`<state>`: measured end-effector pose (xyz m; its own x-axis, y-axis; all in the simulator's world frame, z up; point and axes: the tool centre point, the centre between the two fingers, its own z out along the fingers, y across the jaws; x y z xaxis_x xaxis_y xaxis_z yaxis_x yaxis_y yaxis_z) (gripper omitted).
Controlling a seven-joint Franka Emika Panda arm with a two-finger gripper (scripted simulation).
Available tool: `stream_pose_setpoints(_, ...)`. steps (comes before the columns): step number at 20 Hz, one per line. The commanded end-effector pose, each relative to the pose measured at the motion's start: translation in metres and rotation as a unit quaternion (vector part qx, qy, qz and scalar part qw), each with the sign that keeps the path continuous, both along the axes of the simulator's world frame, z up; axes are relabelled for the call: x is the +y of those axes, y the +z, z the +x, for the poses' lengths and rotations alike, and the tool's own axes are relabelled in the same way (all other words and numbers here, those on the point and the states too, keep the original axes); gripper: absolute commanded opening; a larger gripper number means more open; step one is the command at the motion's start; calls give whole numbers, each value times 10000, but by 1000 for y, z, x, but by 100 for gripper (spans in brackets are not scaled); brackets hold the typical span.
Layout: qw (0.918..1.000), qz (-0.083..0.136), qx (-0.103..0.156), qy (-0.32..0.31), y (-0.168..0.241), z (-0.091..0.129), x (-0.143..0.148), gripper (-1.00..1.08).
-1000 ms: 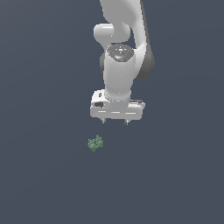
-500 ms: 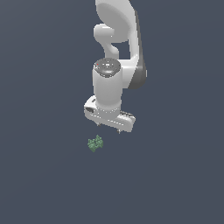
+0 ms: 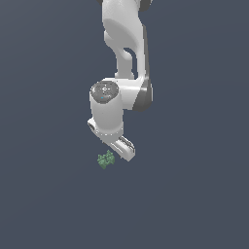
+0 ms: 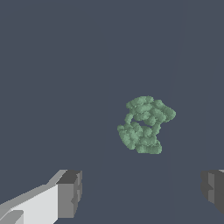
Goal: Pick up the object and move it to a goal position.
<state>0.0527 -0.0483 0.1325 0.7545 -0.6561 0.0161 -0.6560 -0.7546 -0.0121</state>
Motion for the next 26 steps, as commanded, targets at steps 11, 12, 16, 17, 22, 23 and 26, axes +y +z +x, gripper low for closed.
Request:
stream_pose_setpoints(11, 9874, 27, 84, -1583, -31, 8, -32, 100)
stream_pose_setpoints(12, 9863, 27, 87, -1648, -32, 8, -33, 100)
stream_pose_setpoints(16, 9832, 26, 95, -1821, -36, 8, -37, 100)
stream_pose_setpoints(17, 9828, 26, 96, -1843, -36, 8, -37, 100)
stream_pose_setpoints(22, 9830, 25, 98, -1834, -38, 8, -37, 100)
stream_pose_setpoints(23, 9829, 25, 98, -1836, -40, 8, -37, 100)
stream_pose_setpoints(26, 9828, 26, 98, -1842, -50, 8, -37, 100)
